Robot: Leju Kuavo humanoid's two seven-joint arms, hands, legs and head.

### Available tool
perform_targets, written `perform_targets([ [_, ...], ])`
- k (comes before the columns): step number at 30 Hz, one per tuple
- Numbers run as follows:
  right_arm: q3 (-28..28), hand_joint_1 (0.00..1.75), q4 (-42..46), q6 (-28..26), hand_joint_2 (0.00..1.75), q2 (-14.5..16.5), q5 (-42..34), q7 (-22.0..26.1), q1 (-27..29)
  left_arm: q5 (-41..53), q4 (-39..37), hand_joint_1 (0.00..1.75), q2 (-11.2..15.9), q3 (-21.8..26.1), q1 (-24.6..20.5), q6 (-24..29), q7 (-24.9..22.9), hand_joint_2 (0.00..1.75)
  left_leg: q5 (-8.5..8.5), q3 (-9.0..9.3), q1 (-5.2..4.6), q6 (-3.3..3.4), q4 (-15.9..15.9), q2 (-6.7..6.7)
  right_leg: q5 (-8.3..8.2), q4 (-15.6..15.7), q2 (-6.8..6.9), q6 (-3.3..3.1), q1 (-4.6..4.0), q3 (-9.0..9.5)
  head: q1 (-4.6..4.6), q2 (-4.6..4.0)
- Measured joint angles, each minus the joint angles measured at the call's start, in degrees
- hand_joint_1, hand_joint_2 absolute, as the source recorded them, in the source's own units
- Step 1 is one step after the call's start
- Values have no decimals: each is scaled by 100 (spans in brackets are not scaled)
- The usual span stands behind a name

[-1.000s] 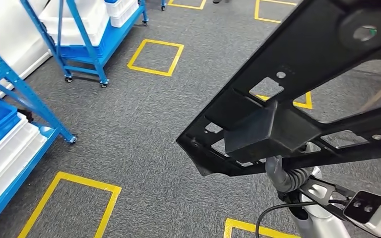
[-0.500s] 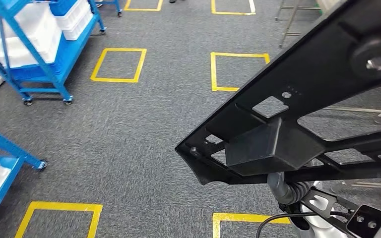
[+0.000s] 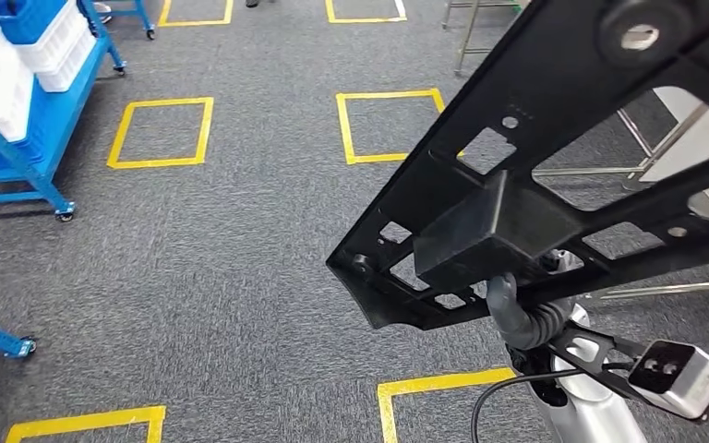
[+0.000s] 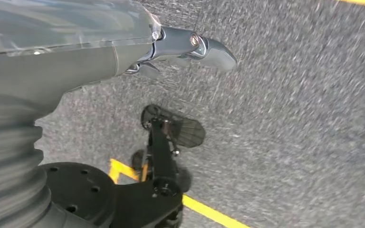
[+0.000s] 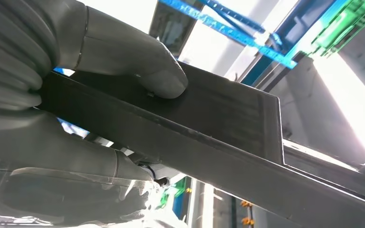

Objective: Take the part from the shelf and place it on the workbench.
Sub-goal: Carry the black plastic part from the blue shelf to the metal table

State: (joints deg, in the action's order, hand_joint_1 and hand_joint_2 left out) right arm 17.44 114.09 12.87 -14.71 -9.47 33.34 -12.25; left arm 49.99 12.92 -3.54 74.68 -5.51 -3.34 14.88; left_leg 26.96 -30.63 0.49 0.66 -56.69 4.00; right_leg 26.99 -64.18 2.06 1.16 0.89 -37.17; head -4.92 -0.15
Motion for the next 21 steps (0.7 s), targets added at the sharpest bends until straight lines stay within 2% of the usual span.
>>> perform_targets([
  [1,0,175,-53,7,175,0,10,3,-36,-14,0,0,-4,8,-1,18,-37,175,17,11,-14,-25,-4,52,-106,353,115,-29,-23,189,0,0],
  [2,0,175,-101,8,175,0,22,7,-65,-26,0,0,-5,18,-4,25,-68,175,32,22,-26,-52,-8,99,-146,559,195,-56,-51,294,0,0],
  [3,0,175,-146,16,175,0,33,11,-84,-36,0,0,-5,27,-7,28,-95,175,43,32,-38,-81,-7,147,-131,622,218,-80,-75,315,0,0],
  [5,-3,175,-223,49,175,0,45,16,-99,-52,0,0,-5,39,-22,34,-137,175,70,55,-40,-148,-3,225,-151,634,84,-129,-74,301,-1,0],
  [6,-4,175,-254,67,175,0,46,20,-110,-59,0,0,-2,42,-32,39,-149,175,117,52,-31,-182,-43,168,-162,650,27,-159,-58,304,-1,0],
  [7,-5,175,-284,77,175,0,47,23,-134,-67,0,0,0,45,-39,43,-157,175,221,2,-22,-213,-181,53,-176,668,-32,-191,-41,309,-1,0],
  [9,-4,175,-349,78,175,-1,49,23,-202,-74,0,0,4,58,-35,45,-164,175,578,-278,-7,-253,-817,-239,-188,685,-148,-237,-25,311,-1,0],
  [10,-4,175,-386,75,175,-2,51,15,-230,-77,0,0,4,69,-23,45,-167,175,758,-478,-5,-262,-1232,-311,-188,683,-219,-249,-29,308,-2,0],
  [11,-4,175,-421,72,175,-3,53,5,-245,-78,0,0,5,80,-12,41,-168,175,853,-643,-5,-268,-1553,-340,-187,679,-295,-256,-34,307,-1,0],
  [12,-4,175,-453,68,175,-4,57,-8,-256,-79,0,0,5,92,-4,34,-167,175,831,-728,-5,-267,-1688,-351,-186,673,-377,-256,-39,308,-1,0],
  [13,-4,175,-480,63,175,-4,63,-24,-267,-79,0,0,6,102,-1,22,-167,175,691,-708,-4,-260,-1587,-361,-184,664,-459,-254,-40,311,-1,0],
  [14,-5,175,-497,58,175,-4,69,-40,-282,-79,0,0,8,109,-2,6,-167,175,463,-589,0,-244,-1270,-404,-180,652,-540,-248,-40,315,-1,0],
  [15,-5,175,-506,55,175,-4,78,-55,-297,-79,0,0,13,116,-3,-6,-181,175,238,-426,6,-219,-858,-521,-174,639,-616,-238,-33,316,-1,0],
  [16,-6,175,-508,53,175,-4,86,-66,-313,-75,0,0,24,123,-2,-12,-216,175,84,-276,19,-194,-486,-663,-168,619,-688,-219,-36,307,-1,0],
  [17,-7,175,-507,52,175,-4,99,-75,-323,-67,0,0,38,129,0,-5,-268,175,1,-170,23,-173,-233,-783,-171,605,-757,-190,-29,288,-1,0],
  [18,-12,175,-507,53,175,-4,110,-84,-327,-57,0,0,53,132,2,19,-339,175,-6,-122,21,-151,-119,-855,-178,600,-824,-155,-18,264,-2,0],
  [20,-44,175,-503,48,175,2,125,-94,-314,-55,0,0,89,137,-5,114,-481,175,-7,-98,21,-103,-79,-771,-207,613,-953,-72,-2,227,-2,0],
  [21,-74,175,-497,43,175,9,124,-90,-298,-70,1,0,112,142,-17,174,-543,175,-24,-82,32,-68,-48,-704,-197,598,-919,-41,-9,211,-2,0],
])
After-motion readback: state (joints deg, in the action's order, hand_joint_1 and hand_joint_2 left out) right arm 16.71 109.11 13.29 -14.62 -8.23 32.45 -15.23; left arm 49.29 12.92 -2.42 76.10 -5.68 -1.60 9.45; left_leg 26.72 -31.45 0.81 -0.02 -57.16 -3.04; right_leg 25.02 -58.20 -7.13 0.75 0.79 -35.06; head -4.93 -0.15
